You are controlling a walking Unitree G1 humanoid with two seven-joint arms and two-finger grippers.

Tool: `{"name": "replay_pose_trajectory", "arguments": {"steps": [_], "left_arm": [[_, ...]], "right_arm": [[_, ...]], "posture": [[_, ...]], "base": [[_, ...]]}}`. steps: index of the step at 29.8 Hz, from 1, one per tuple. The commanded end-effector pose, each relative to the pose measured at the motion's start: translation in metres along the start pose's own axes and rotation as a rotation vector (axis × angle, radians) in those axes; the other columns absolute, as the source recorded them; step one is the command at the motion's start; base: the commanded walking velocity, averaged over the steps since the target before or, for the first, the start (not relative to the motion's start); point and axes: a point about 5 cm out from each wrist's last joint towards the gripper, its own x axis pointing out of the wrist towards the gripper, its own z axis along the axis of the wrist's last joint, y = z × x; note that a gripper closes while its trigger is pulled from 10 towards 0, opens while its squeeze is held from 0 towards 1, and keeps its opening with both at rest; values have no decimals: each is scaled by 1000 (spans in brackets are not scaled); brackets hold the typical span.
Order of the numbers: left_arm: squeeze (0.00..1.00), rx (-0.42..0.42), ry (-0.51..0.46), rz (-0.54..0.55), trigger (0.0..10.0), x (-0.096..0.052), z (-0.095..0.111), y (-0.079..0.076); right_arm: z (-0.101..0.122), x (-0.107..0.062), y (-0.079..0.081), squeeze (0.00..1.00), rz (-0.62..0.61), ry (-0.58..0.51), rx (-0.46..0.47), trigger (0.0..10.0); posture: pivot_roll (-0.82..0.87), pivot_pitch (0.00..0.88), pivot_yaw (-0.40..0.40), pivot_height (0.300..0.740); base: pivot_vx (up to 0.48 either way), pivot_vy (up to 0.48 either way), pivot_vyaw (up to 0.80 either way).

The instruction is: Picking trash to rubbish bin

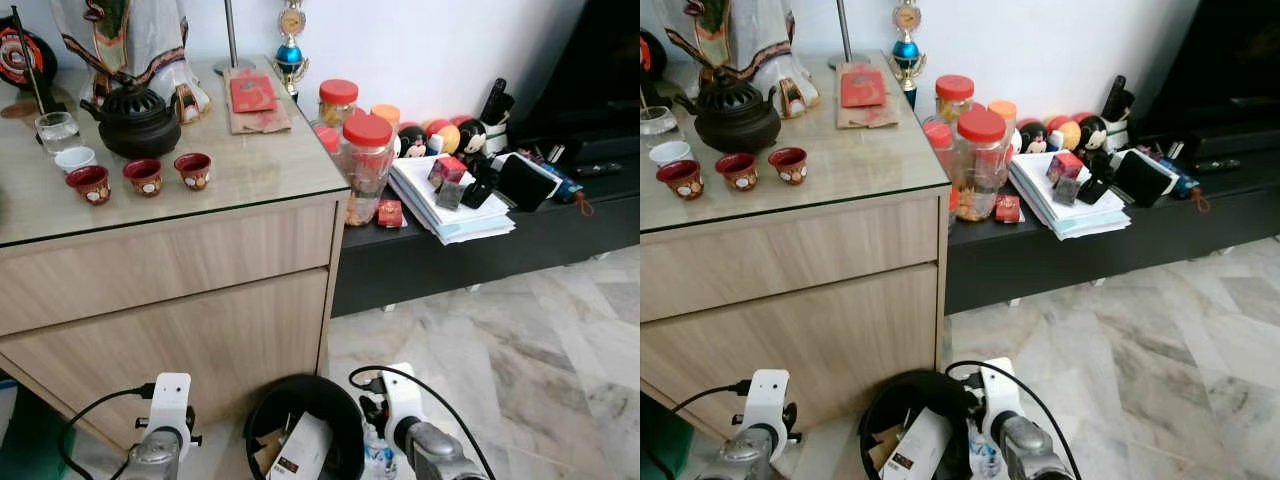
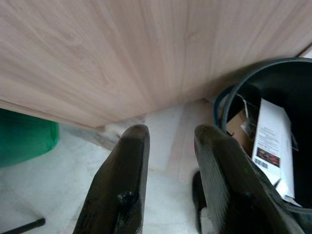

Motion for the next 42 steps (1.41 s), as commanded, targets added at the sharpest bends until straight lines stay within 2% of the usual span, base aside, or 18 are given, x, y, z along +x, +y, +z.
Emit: {"name": "replay_pose_trajectory", "arguments": {"steps": [1,3,4,5,8,13,15,19,29,42], "left_arm": [[0,-21,7,-11,10000,0,-1,-1],[0,-29,-17,-26,10000,1,6,-3],[0,-29,-17,-26,10000,1,6,-3],[0,-38,-49,-43,10000,3,13,-6],[0,-53,-99,-114,10000,5,28,-16],[0,-65,-152,-259,10000,5,46,-37],[0,-36,-161,-338,10000,4,52,-49],[0,16,-177,-421,10000,2,57,-61],[0,2,-172,-514,10000,0,55,-66],[0,16,-171,-547,10000,-1,54,-69]], "right_arm": [[13,4,9,0,49,-21,-52,10000],[24,8,22,0,100,-46,-84,10000],[24,8,22,0,100,-46,-84,10000],[32,11,30,0,130,-71,-104,10000],[45,14,41,0,152,-107,-124,10000],[63,17,50,0,155,-158,-167,10000],[72,17,51,0,136,-183,-169,10000],[87,18,53,0,107,-231,-160,10000],[120,17,51,0,18,-337,-91,10000],[124,18,58,0,15,-339,-64,10000]], "posture": [[90,43,-77,740],[98,44,-81,740],[98,44,-81,740],[100,44,-84,740],[108,44,-88,740],[115,44,-93,740],[117,44,-96,740],[127,49,-101,740],[133,56,-104,740],[139,60,-106,740]], "base": [[0,0,0],[0,0,0],[0,0,0],[0,0,0],[0,0,0],[0,0,0],[0,0,0],[0,0,0],[0,0,0],[0,0,0]]}}
